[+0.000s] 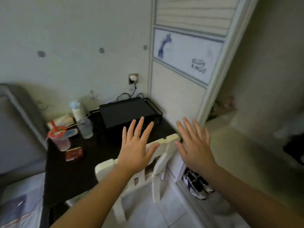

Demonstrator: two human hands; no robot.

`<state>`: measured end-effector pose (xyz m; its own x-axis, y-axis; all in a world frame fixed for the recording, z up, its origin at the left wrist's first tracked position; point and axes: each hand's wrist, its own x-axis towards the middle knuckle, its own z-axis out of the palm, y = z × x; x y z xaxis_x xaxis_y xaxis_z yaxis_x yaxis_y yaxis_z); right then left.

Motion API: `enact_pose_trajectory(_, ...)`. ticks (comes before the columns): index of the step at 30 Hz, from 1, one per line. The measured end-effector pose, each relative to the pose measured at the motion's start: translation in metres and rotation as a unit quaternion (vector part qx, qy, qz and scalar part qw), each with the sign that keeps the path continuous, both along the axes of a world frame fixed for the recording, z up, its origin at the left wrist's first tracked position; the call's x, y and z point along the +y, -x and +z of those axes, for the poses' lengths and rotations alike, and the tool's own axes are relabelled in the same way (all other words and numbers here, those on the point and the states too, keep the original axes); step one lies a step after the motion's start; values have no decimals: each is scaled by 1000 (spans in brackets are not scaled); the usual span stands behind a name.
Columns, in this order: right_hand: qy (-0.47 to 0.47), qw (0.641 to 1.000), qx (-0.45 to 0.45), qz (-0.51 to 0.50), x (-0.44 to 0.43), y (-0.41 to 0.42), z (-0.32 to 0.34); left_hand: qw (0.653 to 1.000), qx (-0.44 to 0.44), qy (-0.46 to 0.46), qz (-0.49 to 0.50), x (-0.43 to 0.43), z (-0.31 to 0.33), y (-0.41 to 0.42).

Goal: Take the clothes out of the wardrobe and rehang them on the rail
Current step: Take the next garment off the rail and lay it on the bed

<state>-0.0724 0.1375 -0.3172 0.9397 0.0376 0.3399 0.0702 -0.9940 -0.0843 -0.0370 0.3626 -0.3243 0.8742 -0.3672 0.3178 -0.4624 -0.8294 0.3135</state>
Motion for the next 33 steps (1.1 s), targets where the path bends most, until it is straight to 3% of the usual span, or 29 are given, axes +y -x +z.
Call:
enact_pose_trajectory(9,64,979,-121,-149,-186,12,129,970,-127,87,-187,-227,112,-71)
enact_pose_trajectory(17,174,918,-242,-260,-286,30,272,919,-217,153,-291,-383,241,-104)
enact_pose_trajectory(24,265,845,-313,-344,-342,38,379,872,-228,218,-373,-514,337,-125)
enact_pose_trajectory(33,332,761,-311,-463,-403,27,503,797,-161,330,-480,-656,453,-140)
